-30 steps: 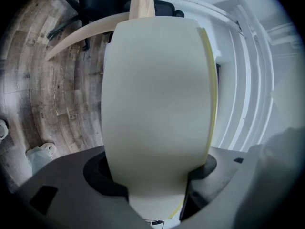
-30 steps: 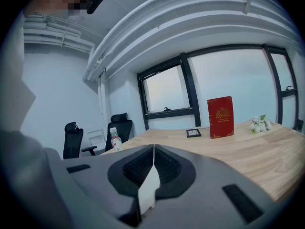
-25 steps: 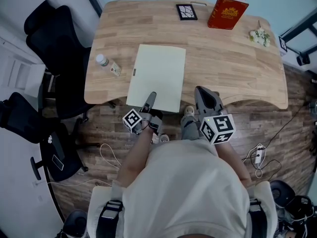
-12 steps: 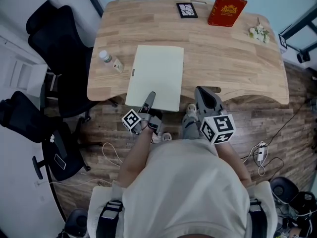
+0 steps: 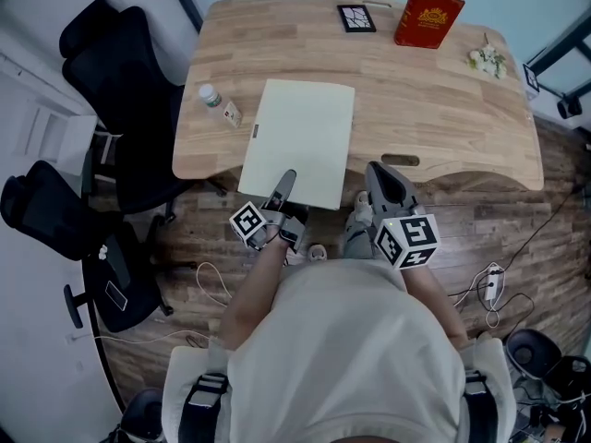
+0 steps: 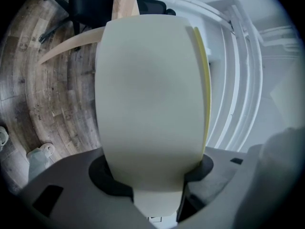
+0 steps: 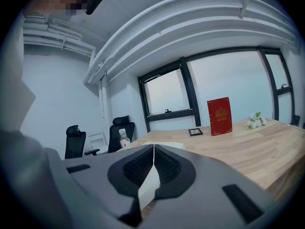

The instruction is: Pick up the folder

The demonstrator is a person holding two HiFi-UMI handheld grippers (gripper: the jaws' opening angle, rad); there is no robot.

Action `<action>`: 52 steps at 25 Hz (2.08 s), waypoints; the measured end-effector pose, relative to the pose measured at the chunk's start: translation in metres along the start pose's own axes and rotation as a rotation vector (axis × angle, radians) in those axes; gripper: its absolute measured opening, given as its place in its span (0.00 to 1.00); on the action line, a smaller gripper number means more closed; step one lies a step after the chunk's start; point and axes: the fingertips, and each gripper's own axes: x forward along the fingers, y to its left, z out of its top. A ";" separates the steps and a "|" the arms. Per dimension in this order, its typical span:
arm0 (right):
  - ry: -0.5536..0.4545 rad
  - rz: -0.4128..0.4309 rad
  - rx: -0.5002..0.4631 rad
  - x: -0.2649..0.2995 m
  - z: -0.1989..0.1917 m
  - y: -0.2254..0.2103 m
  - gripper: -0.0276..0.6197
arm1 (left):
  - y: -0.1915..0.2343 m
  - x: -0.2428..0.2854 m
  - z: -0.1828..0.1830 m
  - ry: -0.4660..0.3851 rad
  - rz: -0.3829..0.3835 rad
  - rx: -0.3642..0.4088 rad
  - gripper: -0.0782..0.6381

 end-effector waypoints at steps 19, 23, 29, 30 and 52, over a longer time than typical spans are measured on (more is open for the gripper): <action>-0.043 -0.032 0.030 -0.016 -0.007 0.014 0.07 | -0.063 -0.033 -0.002 0.020 -0.079 -0.028 0.50; -0.050 -0.038 0.037 -0.016 -0.007 0.013 0.07 | -0.076 -0.038 -0.001 0.020 -0.092 -0.033 0.50; -0.051 -0.034 0.031 -0.016 -0.006 0.014 0.07 | -0.093 -0.044 -0.001 0.030 -0.108 -0.021 0.50; -0.051 -0.033 0.028 -0.015 -0.006 0.014 0.07 | -0.095 -0.045 -0.002 0.031 -0.112 -0.019 0.50; -0.060 -0.042 0.004 -0.027 -0.005 0.012 0.07 | -0.125 -0.056 -0.014 0.063 -0.169 -0.018 0.50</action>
